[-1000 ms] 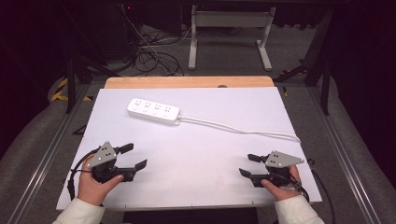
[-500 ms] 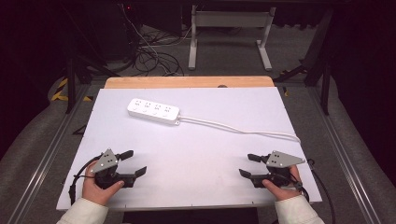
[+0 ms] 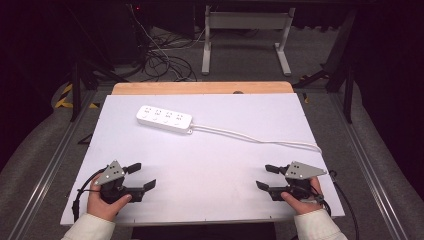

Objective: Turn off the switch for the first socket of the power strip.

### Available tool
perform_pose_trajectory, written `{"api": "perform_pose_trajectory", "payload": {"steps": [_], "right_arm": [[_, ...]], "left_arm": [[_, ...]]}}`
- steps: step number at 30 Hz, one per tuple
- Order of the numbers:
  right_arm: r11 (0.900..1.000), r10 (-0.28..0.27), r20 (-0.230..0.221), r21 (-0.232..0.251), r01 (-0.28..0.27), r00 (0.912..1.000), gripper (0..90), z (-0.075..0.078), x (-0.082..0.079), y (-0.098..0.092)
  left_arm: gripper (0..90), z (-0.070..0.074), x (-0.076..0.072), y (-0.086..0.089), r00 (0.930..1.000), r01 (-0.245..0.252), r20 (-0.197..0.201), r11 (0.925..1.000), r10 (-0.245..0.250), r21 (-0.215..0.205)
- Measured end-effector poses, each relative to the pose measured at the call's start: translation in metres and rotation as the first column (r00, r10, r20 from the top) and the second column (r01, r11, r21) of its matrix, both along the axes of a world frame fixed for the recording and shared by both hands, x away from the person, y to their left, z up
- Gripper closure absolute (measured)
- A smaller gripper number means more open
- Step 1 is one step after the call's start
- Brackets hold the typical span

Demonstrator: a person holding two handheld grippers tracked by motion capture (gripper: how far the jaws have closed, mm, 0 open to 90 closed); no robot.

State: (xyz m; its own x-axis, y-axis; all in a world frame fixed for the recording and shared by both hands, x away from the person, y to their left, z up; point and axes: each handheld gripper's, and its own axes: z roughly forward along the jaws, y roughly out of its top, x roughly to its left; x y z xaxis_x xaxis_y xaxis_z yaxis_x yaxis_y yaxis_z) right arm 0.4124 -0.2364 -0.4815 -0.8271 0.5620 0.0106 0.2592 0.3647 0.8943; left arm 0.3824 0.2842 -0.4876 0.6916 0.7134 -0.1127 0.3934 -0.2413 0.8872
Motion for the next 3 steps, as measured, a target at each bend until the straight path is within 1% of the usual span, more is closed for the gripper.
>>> {"api": "perform_pose_trajectory", "payload": {"steps": [1,3], "right_arm": [[1.000,0.000,0.000,0.000,0.000,1.0000,33.4,-0.0001,0.0000,0.0002],[1.000,0.000,-0.001,0.000,0.000,1.0000,33.4,-0.0002,0.0002,0.0002]], "left_arm": [[15.8,0.0001,0.0000,0.0004,1.0000,0.002,0.002,1.0000,-0.002,0.005],[15.9,-0.0002,0.0000,0.0001,0.9998,0.000,0.020,0.9998,0.000,0.019]]}}
